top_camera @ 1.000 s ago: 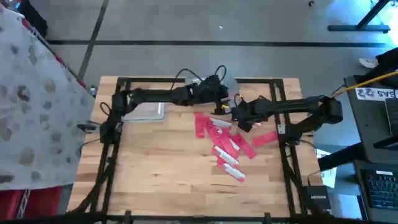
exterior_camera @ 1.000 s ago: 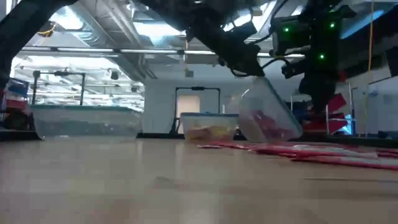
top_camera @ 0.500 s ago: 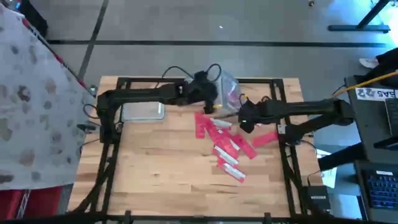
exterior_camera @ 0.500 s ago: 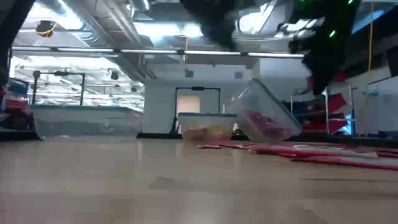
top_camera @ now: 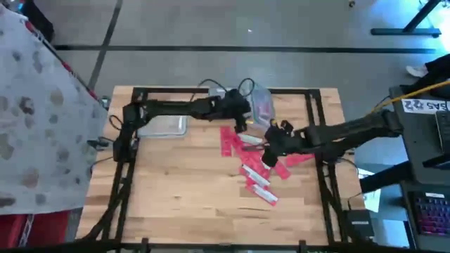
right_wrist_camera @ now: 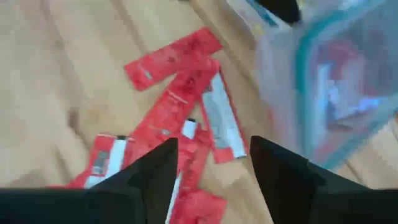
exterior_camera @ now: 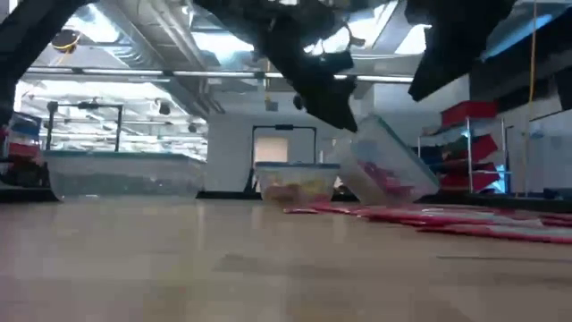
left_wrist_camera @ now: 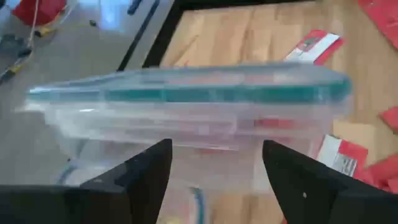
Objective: Sort candy
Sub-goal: Move the rectangular transparent bin
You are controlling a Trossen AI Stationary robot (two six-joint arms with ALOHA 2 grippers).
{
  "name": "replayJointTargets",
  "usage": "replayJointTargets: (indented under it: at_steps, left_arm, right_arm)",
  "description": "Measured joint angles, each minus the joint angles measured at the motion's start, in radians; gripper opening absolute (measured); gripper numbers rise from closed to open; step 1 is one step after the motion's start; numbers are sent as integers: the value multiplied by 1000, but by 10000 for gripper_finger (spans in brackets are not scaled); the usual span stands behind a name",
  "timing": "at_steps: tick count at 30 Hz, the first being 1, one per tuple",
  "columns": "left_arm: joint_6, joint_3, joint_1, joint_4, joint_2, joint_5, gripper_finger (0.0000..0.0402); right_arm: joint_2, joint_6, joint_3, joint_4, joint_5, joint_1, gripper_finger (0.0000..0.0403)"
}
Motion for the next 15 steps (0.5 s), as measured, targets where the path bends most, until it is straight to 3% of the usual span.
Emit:
replayJointTargets:
  at_steps: [6,10,15]
  left_arm:
    - [1,0,10,168,61,5,238]
    - [-5,-2,17,169,88,-1,238]
    - [50,-2,-10,128,42,-138,238]
  right_arm:
    - [0,69,1,-5,36,49,191]
    - [0,146,1,-72,70,54,191]
    - [1,274,-30,-187,50,51,191]
